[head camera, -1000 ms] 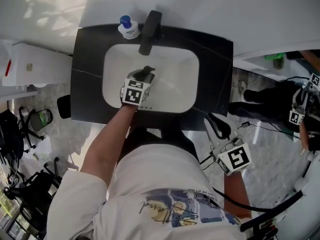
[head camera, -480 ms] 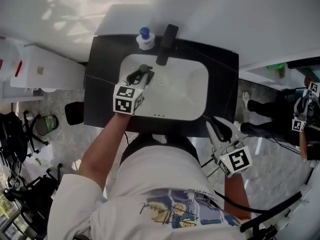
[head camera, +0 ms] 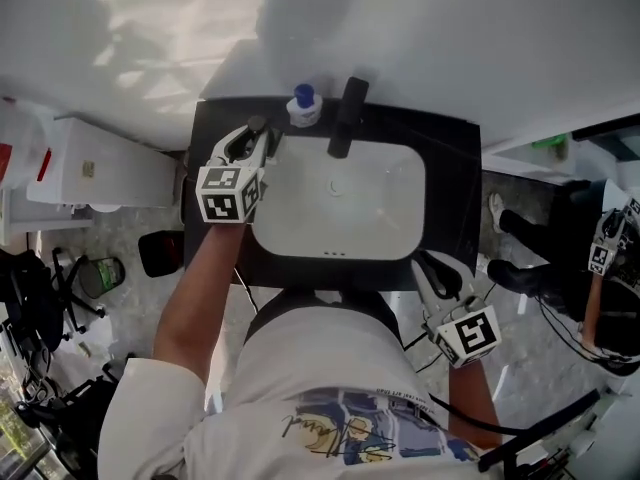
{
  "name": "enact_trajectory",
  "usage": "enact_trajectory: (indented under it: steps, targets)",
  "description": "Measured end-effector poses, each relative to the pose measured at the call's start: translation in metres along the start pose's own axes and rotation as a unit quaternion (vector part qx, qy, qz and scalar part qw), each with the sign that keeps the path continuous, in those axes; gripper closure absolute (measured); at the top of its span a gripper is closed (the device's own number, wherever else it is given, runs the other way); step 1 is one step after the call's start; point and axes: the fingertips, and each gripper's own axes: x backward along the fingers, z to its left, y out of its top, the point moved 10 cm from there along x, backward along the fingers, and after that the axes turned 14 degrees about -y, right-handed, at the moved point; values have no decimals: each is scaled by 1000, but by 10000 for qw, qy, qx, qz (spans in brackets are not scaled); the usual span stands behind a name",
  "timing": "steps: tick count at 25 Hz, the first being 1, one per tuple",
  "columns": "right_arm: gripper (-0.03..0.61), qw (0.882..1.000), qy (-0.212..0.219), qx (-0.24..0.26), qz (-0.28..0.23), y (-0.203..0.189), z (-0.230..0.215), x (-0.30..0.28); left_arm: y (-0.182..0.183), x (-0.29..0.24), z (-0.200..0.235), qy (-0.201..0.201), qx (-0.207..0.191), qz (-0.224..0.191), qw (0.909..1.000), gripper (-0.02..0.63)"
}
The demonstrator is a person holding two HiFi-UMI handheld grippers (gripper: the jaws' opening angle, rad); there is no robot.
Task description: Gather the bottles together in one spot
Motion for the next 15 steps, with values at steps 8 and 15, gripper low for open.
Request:
enact_trajectory:
  steps: [8,15]
  targets:
    - [518,9995,-274,-11,136,1,13,4,13,-30,36,220,-54,-208,9995,528]
    - [518,9985,-474,-37,275,0,24,10,9,-51,50,306,-119,-282,9991,526]
